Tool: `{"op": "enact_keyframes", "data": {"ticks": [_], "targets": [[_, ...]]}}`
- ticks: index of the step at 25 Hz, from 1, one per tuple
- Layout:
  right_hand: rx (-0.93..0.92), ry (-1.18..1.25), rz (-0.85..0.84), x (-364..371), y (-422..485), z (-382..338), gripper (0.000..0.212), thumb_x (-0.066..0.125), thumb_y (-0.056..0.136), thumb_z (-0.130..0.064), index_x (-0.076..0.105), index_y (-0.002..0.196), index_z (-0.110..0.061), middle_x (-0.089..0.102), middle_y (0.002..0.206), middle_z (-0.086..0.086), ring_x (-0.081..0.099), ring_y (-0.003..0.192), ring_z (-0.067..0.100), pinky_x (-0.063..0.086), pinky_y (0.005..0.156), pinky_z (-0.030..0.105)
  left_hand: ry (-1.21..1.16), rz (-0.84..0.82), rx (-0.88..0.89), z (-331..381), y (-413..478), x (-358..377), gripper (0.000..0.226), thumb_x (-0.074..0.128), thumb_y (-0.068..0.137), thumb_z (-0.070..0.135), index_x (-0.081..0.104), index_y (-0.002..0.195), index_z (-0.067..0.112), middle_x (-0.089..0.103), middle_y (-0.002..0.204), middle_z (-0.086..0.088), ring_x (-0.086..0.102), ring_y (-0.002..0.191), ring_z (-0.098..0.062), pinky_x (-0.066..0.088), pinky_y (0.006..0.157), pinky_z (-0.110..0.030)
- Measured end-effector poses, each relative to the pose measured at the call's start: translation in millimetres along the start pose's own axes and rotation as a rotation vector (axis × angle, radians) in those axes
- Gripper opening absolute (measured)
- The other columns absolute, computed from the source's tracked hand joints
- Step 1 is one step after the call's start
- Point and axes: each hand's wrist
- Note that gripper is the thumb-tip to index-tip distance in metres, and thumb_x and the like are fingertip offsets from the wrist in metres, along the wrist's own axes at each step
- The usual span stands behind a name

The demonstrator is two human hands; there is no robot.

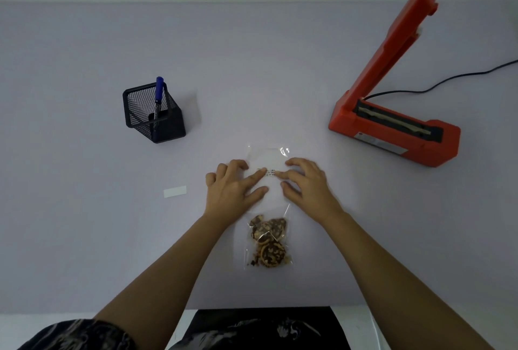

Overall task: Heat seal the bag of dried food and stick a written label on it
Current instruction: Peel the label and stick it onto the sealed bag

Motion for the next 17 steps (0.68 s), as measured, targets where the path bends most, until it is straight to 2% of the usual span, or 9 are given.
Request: {"op": "enact_keyframes", "data": {"ticks": [4,8,12,17], "targets": [[0.012,-0.012,-0.010,-1.6,0.5,-2.9,0.025,0.058,0.086,-0.025,0.065,0.110,-0.025,0.051,0.125,0.002,0.042,0.121,0.021,0.031,0.098,0.040,-0.065,0.020,-0.063,-0.7,-2.2,0.5,0.054,0.040,0.078,0.068,0.062,0.118,0.039,0.056,0.116,-0.001,0.050,0.100,-0.027,0.039,0.078,-0.041],[-0.031,-0.151,-0.067,-3.8,-1.3,-4.2,0.040,0.044,0.090,-0.029,0.050,0.128,-0.038,0.045,0.129,0.005,0.034,0.123,0.022,0.028,0.098,0.039,-0.071,0.041,-0.055,0.8,-1.6,0.6,0.053,0.043,0.078,0.067,0.065,0.116,0.036,0.058,0.113,-0.002,0.053,0.098,-0.028,0.040,0.077,-0.040],[-0.010,-0.190,-0.087,-1.5,-0.5,-7.1,0.042,0.047,0.089,-0.026,0.049,0.128,-0.040,0.045,0.130,0.006,0.031,0.122,0.021,0.031,0.096,0.041,-0.069,0.044,-0.054,-2.5,-4.0,1.2,0.052,0.043,0.079,0.066,0.065,0.115,0.036,0.058,0.112,-0.003,0.053,0.097,-0.028,0.039,0.077,-0.039],[-0.055,-0.264,-0.111,-1.3,-1.8,-5.5,0.047,0.031,0.086,-0.034,0.045,0.130,-0.043,0.045,0.129,0.009,0.029,0.120,0.022,0.033,0.093,0.043,-0.067,0.050,-0.047,-3.2,-3.6,3.1,0.052,0.043,0.079,0.066,0.065,0.115,0.036,0.058,0.113,-0.002,0.053,0.097,-0.027,0.039,0.076,-0.039]]}}
Point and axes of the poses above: each hand's wrist, its own y-axis towards the middle knuckle, its own x-axis out of the palm, z = x × y
